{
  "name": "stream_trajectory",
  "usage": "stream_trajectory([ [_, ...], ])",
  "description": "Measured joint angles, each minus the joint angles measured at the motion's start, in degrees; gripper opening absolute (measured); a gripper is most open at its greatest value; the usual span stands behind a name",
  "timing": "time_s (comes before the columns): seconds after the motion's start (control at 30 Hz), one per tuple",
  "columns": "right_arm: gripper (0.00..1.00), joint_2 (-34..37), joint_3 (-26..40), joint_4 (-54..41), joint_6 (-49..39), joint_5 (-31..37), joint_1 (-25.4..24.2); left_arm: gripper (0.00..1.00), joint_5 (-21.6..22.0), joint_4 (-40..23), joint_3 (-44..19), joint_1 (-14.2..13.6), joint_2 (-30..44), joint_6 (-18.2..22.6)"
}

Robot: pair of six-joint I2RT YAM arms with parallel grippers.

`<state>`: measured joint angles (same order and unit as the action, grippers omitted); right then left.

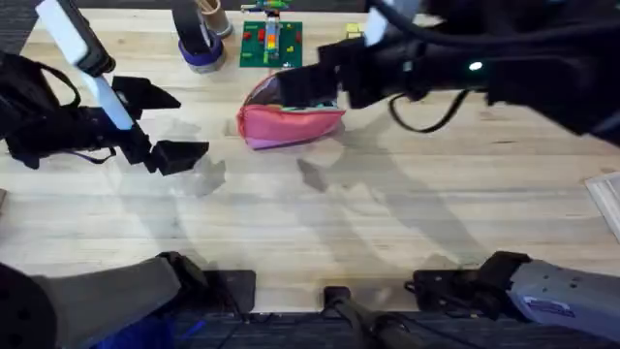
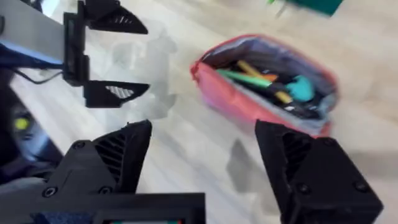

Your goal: Unzip the bag, pick up the pens from the table one at a time and place them inside, then zip the bag closed.

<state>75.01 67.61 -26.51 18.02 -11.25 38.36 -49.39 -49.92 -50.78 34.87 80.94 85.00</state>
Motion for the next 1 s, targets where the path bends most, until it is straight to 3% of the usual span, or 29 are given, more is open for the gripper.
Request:
stream_trajectory([
  [0.17, 0.997, 2.5, 0.0, 1.8, 7.5, 0.1, 3.9, 0.993, 0.1, 0.0, 0.1, 0.0, 0.0, 0.8],
  [0.43, 0.997, 2.6, 0.0, 5.4, 18.3, 0.2, 5.7, 0.993, -1.1, 0.2, 2.2, -0.1, 0.0, 7.1],
  [0.7, 0.997, 6.5, 0.0, 14.0, 21.9, 1.6, 8.7, 0.993, -3.9, 1.3, 2.8, -0.1, 3.8, 10.2],
  [1.0, 0.997, 10.5, 0.0, 14.3, 22.5, 16.4, 19.0, 0.993, -4.9, 1.3, 2.9, -0.1, 4.3, 10.7],
])
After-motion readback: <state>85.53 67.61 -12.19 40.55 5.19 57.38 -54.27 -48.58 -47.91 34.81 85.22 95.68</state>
